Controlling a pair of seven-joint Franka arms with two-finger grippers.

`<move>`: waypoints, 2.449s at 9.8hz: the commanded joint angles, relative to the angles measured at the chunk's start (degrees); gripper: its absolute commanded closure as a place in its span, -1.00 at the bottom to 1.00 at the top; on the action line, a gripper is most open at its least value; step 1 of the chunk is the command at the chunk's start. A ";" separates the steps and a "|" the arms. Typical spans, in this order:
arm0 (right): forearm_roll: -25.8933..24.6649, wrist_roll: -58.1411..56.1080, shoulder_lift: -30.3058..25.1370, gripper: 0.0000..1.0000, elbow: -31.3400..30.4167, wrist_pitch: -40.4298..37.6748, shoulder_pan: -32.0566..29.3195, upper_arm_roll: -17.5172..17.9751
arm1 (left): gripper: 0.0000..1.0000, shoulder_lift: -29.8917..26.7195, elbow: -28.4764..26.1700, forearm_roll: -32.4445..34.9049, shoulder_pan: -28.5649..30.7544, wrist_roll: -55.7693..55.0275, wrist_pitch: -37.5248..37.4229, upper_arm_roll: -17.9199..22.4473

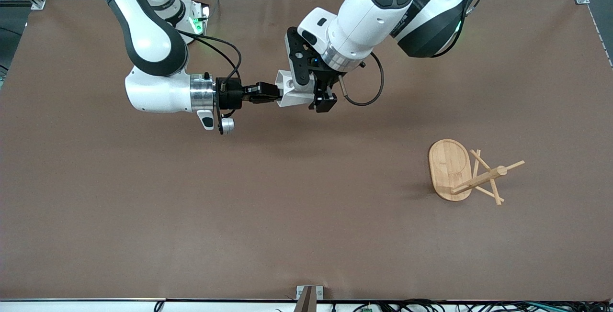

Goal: Hang cup on rack
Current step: 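Close the left gripper on the cup while the right gripper releases, then carry the cup with the left gripper while the right gripper withdraws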

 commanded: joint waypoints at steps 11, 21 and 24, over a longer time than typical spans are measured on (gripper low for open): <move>-4.70 6.64 -6.33 -1.00 -1.72 -0.62 -3.16 -2.88 | 0.80 0.33 -0.99 1.80 4.94 -1.11 -7.19 0.42; -80.32 26.63 -13.11 -1.00 13.95 -17.60 -5.08 -28.38 | 0.80 -4.33 -0.47 8.02 20.94 -36.07 -19.50 0.51; -80.85 25.32 -12.93 -1.00 28.04 -31.61 -7.47 -29.08 | 0.81 -4.42 -4.30 11.21 25.58 -32.86 -18.65 0.07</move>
